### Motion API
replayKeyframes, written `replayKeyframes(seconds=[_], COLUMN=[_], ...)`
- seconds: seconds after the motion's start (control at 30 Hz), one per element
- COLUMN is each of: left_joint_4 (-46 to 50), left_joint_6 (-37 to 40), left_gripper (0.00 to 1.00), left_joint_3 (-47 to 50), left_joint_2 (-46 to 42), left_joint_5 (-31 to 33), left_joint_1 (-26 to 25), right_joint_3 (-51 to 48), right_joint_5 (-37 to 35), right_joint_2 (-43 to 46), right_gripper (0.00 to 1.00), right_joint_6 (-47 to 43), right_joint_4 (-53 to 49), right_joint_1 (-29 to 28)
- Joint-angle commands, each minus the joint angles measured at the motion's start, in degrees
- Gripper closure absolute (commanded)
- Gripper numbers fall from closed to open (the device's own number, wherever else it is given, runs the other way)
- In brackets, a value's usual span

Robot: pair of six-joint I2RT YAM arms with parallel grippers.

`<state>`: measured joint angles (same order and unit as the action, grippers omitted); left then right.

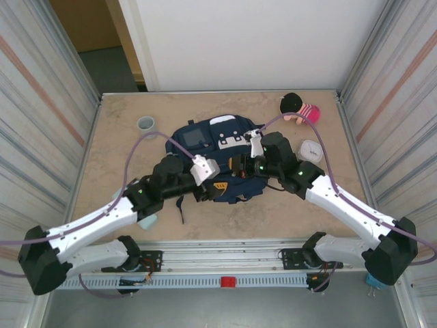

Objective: Pack books, pencil case, and school supplies into a backpack

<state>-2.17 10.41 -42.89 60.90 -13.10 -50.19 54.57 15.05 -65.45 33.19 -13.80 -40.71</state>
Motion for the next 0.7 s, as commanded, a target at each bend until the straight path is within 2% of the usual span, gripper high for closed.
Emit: replayKeyframes(seconds=[0.0,0.07,0.13,0.2,0.27,0.33,0.67], left_joint_4=[0.09,-2.54,-3.80,-4.79,-4.97,-4.90,-6.72], left_joint_6=[2.26,2.20,2.12,2.05,2.36,2.60,1.60], left_gripper=[0.47,0.63,0.73,0.88,0.96,1.00,1.00], left_joint_3=[-0.97,0.32,1.55,2.90,4.24,5.48,13.40], left_joint_2=[2.16,3.06,3.08,2.12,0.41,-1.79,-14.19], left_joint_5=[-1.04,1.70,1.82,1.44,1.64,0.83,-3.25], left_joint_1=[-0.62,-0.52,0.33,1.01,1.73,2.94,11.54], right_joint_3=[2.48,1.94,1.97,1.95,1.28,-0.10,-6.49], right_joint_5=[1.41,1.08,0.95,0.86,0.14,-0.48,5.02], right_joint_2=[0.70,1.26,1.62,1.88,2.42,3.49,10.57], right_gripper=[1.00,1.00,1.00,1.00,1.00,1.00,1.00], right_joint_6=[-2.43,-2.83,-2.92,-2.88,-2.03,-0.81,4.10], right_joint_4=[7.39,8.09,7.88,7.66,7.86,8.93,9.96], right_joint_1=[-0.40,-0.36,0.00,0.67,1.67,3.29,17.55])
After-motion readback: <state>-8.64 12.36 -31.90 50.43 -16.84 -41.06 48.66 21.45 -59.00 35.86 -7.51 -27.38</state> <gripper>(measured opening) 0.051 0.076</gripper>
